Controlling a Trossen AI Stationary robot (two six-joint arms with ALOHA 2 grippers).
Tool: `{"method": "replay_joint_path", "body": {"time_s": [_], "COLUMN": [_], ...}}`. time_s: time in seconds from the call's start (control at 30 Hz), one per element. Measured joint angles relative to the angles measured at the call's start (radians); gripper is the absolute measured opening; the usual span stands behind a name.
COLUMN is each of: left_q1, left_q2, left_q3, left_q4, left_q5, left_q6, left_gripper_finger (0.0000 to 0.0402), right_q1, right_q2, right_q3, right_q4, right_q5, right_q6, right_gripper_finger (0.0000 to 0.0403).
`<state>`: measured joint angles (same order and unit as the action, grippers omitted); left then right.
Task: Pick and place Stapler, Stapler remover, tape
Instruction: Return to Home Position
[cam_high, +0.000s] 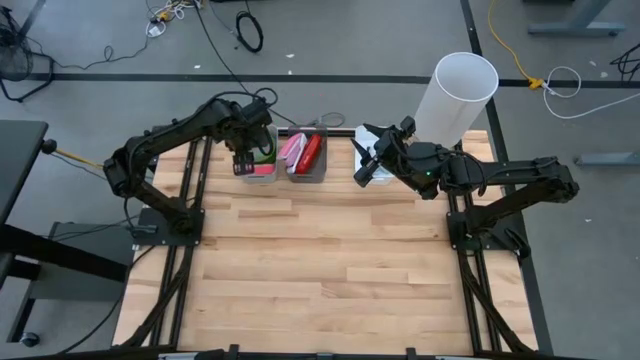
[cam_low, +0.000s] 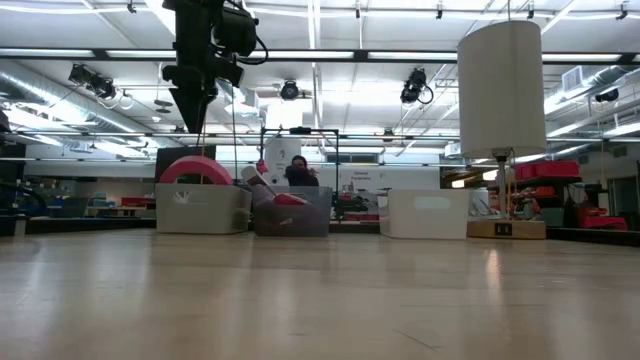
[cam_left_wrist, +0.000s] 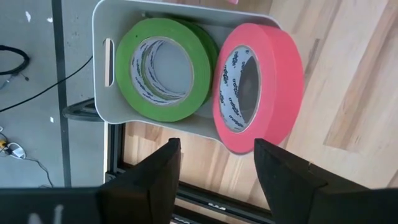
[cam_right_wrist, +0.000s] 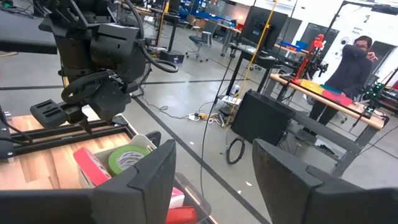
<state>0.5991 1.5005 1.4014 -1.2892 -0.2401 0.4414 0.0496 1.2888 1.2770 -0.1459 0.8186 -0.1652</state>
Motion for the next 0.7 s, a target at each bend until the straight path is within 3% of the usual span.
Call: {"method": "replay_joint_path", "body": {"time_s": [0.43, 0.57, 0.7], "left_q1": [-0.009, -0.027, -0.04], "left_q2": [-0.009, -0.01, -0.011], "left_q3": [0.018, 0.094, 0.172], "left_q4": [0.034, 0.036, 0.067], "left_q5": [0.041, 0.13, 0.202], "left_q6": [-0.083, -0.144, -0.182], "left_gripper_finger": [0.0201, 0.0179, 0.0145], "right_q1": [0.0, -0.008, -0.032], "right_q2": [0.0, 0.0, 0.0], "right_q3": [0.0, 0.0, 0.0], "right_q4": [0.0, -0.001, -0.022], "right_q5": [-0.018, -0.126, -0.318], "right_q6": [0.007, 0.033, 0.124], "right_gripper_finger": [0.0212, 0.0212, 0.0212]}}
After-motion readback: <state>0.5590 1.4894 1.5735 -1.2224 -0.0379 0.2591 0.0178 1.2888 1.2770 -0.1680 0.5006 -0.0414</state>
